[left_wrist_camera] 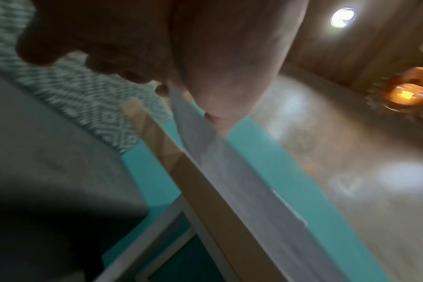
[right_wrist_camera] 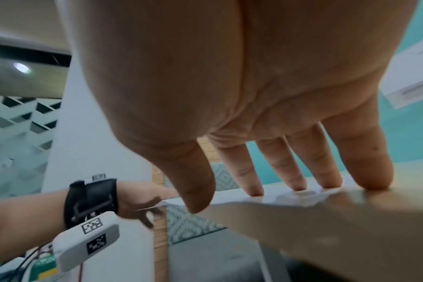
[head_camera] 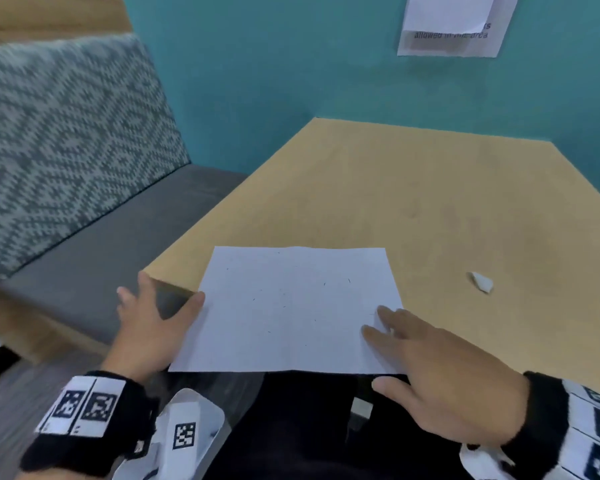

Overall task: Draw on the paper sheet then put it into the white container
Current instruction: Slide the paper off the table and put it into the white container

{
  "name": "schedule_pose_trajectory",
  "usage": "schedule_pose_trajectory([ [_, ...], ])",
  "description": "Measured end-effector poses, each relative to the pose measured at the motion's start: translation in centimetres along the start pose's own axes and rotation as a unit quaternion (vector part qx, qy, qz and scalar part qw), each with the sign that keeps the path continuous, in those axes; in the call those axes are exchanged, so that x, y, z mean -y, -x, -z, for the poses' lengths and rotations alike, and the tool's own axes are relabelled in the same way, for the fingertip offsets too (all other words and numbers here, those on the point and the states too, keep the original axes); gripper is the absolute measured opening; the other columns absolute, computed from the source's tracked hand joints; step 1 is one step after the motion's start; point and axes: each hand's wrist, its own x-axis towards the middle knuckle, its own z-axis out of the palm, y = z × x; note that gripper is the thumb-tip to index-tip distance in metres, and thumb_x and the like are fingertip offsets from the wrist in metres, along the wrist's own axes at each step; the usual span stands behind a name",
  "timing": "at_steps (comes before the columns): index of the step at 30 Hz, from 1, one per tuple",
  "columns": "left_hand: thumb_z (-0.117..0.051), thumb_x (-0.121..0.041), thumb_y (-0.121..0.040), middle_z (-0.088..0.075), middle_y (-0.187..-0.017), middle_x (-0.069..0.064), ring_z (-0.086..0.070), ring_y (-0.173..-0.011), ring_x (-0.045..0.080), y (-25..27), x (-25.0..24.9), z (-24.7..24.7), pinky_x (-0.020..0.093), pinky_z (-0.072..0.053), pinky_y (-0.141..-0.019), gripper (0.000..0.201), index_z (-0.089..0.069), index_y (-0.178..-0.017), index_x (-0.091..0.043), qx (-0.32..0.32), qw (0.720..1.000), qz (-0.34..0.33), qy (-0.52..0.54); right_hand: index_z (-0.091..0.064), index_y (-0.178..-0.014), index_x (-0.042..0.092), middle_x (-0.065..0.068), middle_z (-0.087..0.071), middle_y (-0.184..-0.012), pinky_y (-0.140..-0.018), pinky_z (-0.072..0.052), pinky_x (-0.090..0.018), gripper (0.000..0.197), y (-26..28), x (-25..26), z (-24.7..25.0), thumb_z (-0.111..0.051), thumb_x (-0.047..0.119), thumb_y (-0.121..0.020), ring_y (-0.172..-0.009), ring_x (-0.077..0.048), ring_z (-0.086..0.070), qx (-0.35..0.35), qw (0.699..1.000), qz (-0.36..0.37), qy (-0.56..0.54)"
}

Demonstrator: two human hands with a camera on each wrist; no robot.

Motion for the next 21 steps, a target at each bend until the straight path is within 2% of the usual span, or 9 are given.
schedule_pose_trajectory([
  [2,-0.057,-0.061,-0.089,-0.026,-0.163,0.001,-0.033,-0.146,0.019,1.3,1.1,-0.1,0.029,-0.033,-0.108,0.092,-0.013,-0.160,-0.021,0.042,0.996,0.039,0.070,-0.024,-0.139,0.030,0.004,-0.022,-0.142,-0.099,-0.040,-0.033,0.052,-0.2,0.8,-0.6,-0.033,0.053,-0.093,-0.124,-0.018,-0.031,-0.018,1.000,0.016,-0.004],
  [4,-0.058,-0.048,-0.095,-0.064,-0.134,-0.003,-0.068,-0.109,0.011,1.8,1.9,-0.1,0.013,-0.049,-0.078,0.055,-0.053,-0.142,-0.019,0.080,0.985,0.046,0.145,-0.028,-0.139,0.030,0.005,-0.023,-0.144,-0.102,-0.038,-0.030,0.051,-0.3,1.8,-0.8,-0.033,0.053,-0.094,-0.125,-0.017,-0.030,-0.033,0.999,0.028,-0.020],
  [5,-0.060,-0.041,-0.096,-0.074,-0.116,-0.002,-0.074,-0.090,0.012,2.0,2.1,0.1,0.013,-0.052,-0.064,0.038,-0.064,-0.128,-0.021,0.088,0.981,0.037,0.172,-0.032,-0.136,0.031,0.008,-0.026,-0.142,-0.102,-0.037,-0.027,0.049,-0.2,2.3,-1.0,-0.034,0.054,-0.093,-0.125,-0.015,-0.031,-0.041,0.998,0.029,-0.035],
  [7,-0.064,-0.026,-0.095,-0.078,-0.100,0.001,-0.076,-0.085,0.021,2.4,2.7,0.7,0.023,-0.055,-0.062,0.022,-0.070,-0.115,-0.019,0.086,0.975,0.019,0.204,-0.049,-0.124,0.033,0.016,-0.040,-0.134,-0.096,-0.039,-0.022,0.044,0.4,3.3,-1.2,-0.039,0.058,-0.090,-0.120,-0.008,-0.042,-0.091,0.991,-0.010,-0.099],
  [10,-0.065,-0.015,-0.093,-0.078,-0.099,0.006,-0.075,-0.088,0.028,3.4,4.0,1.7,0.032,-0.057,-0.071,0.020,-0.070,-0.112,-0.016,0.086,0.968,0.021,0.236,-0.060,-0.068,0.026,0.011,-0.061,-0.069,-0.062,-0.046,-0.025,0.046,2.3,4.1,-1.4,-0.047,0.068,-0.079,-0.067,-0.006,-0.056,-0.208,0.941,-0.132,-0.231],
  [12,-0.064,-0.012,-0.093,-0.077,-0.101,0.010,-0.076,-0.081,0.024,4.3,5.2,2.6,0.027,-0.058,-0.062,0.021,-0.070,-0.113,-0.016,0.095,0.960,0.035,0.262,-0.057,-0.057,0.020,0.004,-0.058,-0.053,-0.056,-0.045,-0.029,0.055,3.1,3.7,-2.1,-0.049,0.073,-0.071,-0.052,-0.010,-0.053,-0.134,0.932,-0.194,-0.275],
  [14,-0.063,-0.013,-0.092,-0.076,-0.105,0.012,-0.075,-0.088,0.028,5.2,7.0,3.3,0.029,-0.061,-0.065,0.025,-0.069,-0.117,-0.017,0.110,0.954,0.042,0.276,-0.065,-0.066,0.019,0.002,-0.068,-0.061,-0.061,-0.050,-0.031,0.064,2.9,2.9,-3.4,-0.046,0.080,-0.065,-0.054,-0.013,-0.061,-0.034,0.914,-0.203,-0.349],
  [18,-0.063,-0.014,-0.091,-0.076,-0.104,0.013,-0.075,-0.079,0.025,6.4,10.5,4.7,0.029,-0.060,-0.059,0.028,-0.066,-0.119,-0.019,0.114,0.949,0.055,0.290,-0.072,-0.105,0.016,-0.011,-0.075,-0.098,-0.076,-0.056,-0.038,0.081,-0.4,3.0,-5.7,-0.062,0.080,-0.056,-0.084,-0.025,-0.071,0.097,0.764,-0.149,-0.620],
  [21,-0.067,-0.022,-0.087,-0.076,-0.104,0.011,-0.076,-0.080,0.024,7.0,13.0,5.5,0.027,-0.060,-0.061,0.032,-0.066,-0.118,-0.022,0.112,0.953,0.058,0.276,-0.065,-0.120,0.016,-0.010,-0.069,-0.119,-0.086,-0.056,-0.040,0.075,-3.5,5.0,-6.4,-0.073,0.065,-0.064,-0.109,-0.028,-0.067,0.135,0.681,-0.076,-0.716],
])
